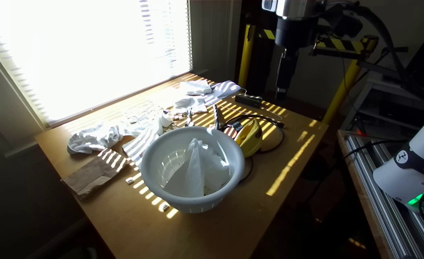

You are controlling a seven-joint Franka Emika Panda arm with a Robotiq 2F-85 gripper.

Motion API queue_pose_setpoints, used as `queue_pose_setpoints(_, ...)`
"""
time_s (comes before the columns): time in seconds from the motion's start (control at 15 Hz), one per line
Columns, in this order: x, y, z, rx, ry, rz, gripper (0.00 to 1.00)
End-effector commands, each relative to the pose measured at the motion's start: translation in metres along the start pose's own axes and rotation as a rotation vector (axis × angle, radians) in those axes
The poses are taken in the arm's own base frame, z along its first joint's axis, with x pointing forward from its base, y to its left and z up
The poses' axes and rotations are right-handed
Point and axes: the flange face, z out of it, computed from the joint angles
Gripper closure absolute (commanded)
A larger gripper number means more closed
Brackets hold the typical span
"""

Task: Pick up the spatula and scoop up the white blocks then put them into the colander

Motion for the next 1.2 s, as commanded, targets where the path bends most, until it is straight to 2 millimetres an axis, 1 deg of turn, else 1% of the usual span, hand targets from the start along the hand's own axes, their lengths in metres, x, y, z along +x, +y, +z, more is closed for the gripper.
queue_pose_setpoints(0.0,0.000,0.000,0.000,0.000,-0.001,0.000,0.00)
queue_pose_setpoints(0.67,0.000,0.000,0.000,0.000,-0.001,0.000,0.00)
queue_pose_setpoints(0.73,0.003,-0.001,0.009,-0.046,-0.006,0.025,0.00)
queue_pose_setpoints(0.8,0.007,0.004,0.024,-0.086,-0.012,0.079,0.00)
queue_pose_setpoints(0.87,0.010,0.009,0.034,-0.118,-0.013,0.115,0.00)
queue_pose_setpoints(1.13,0.033,0.046,0.089,-0.199,-0.072,0.317,0.00)
